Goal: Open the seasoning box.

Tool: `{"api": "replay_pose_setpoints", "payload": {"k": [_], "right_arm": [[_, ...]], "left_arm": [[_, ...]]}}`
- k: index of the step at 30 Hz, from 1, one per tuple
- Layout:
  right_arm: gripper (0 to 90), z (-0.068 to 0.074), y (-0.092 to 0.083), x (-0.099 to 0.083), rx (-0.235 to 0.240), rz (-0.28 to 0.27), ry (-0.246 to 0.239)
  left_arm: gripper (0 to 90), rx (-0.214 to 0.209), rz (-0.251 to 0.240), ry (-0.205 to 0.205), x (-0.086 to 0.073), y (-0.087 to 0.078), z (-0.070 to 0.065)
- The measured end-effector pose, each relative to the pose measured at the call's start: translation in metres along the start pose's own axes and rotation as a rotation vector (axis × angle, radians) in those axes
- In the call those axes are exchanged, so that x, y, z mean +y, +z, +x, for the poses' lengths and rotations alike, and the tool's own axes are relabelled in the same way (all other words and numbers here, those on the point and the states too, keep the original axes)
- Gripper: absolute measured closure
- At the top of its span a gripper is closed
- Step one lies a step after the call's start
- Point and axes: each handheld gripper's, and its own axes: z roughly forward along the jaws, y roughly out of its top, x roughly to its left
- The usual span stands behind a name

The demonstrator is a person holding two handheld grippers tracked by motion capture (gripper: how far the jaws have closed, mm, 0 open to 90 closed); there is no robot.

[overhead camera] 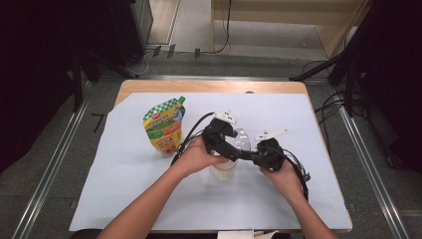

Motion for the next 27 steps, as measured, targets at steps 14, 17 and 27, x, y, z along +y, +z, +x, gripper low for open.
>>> {"api": "replay_pose_setpoints", "payload": {"k": [14, 17, 27], "right_arm": [[86.3, -0.001, -0.002, 0.0, 0.002, -0.009, -0.003], [84.2, -0.003, -0.004, 0.0, -0.005, -0.019, -0.001], [73.8, -0.013, -0.028, -0.008, -0.001, -0.045, 0.015]], "left_arm": [[0.0, 0.025, 0.051, 0.021, 0.001, -0.001, -0.004], [0.0, 0.024, 0.04, 0.024, 0.0, -0.007, -0.006], [20.6, 0.021, 0.019, -0.014, -0.018, -0.034, -0.004]]}}
